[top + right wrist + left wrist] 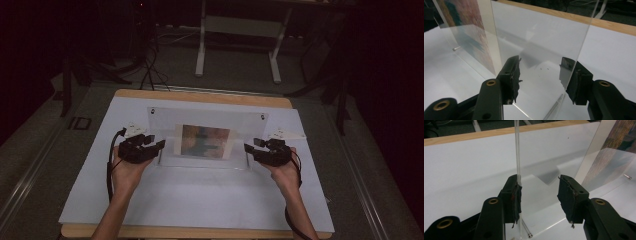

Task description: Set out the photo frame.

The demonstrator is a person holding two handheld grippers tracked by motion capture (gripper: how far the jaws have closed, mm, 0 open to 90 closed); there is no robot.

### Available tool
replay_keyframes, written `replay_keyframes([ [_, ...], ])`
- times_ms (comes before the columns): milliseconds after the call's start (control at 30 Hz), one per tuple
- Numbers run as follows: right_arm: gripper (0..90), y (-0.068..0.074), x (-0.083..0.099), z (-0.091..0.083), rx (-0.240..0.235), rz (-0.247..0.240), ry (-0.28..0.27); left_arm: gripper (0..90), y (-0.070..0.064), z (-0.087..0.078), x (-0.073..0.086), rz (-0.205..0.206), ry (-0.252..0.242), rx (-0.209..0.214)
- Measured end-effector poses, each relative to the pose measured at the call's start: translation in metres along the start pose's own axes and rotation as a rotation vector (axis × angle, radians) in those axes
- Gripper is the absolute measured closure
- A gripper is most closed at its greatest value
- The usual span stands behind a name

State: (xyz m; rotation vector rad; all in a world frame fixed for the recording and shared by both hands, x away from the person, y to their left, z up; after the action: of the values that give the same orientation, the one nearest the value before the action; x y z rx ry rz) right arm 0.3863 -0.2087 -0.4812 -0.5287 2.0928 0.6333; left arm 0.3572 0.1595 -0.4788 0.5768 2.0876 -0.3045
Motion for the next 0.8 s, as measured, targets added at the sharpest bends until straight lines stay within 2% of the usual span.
replay_keyframes([
  [67,48.8,-0.001,0.001,0.0,-0.008,0.005,-0.009,52.3,-0.001,0.0,0.001,0.006,-0.001,-0.008],
  [200,48.6,-0.001,0.002,0.0,-0.019,0.019,-0.009,52.5,0.001,0.001,0.002,0.005,-0.02,0.014],
  [267,48.2,-0.001,0.002,0.0,-0.014,0.016,-0.018,52.9,0.003,0.001,0.004,-0.006,-0.041,0.035],
  [367,46.8,-0.001,0.003,0.0,-0.02,0.017,-0.019,53.4,0.006,0.0,0.006,-0.015,-0.047,0.063],
  [533,46.9,-0.005,0.004,-0.002,-0.017,0.003,-0.006,52.2,0.009,-0.001,0.01,-0.027,-0.044,0.062],
  [800,47.2,-0.012,0.003,-0.014,-0.029,0.003,-0.002,52.1,0.02,-0.014,0.009,-0.052,-0.076,0.047],
])
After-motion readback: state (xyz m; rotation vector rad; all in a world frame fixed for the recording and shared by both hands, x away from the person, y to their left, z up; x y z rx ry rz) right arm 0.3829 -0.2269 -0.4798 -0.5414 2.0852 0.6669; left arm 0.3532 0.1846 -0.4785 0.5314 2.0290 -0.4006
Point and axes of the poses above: each handheld gripper's, and its own axes: z roughly forward along the jaws, x roughly out of its underside, y roughly to its left, the point moved 5 cm from there along z, roughly forward along the jaws, and after that the axes turned 8 degrees about z, right-handed, at the moved point
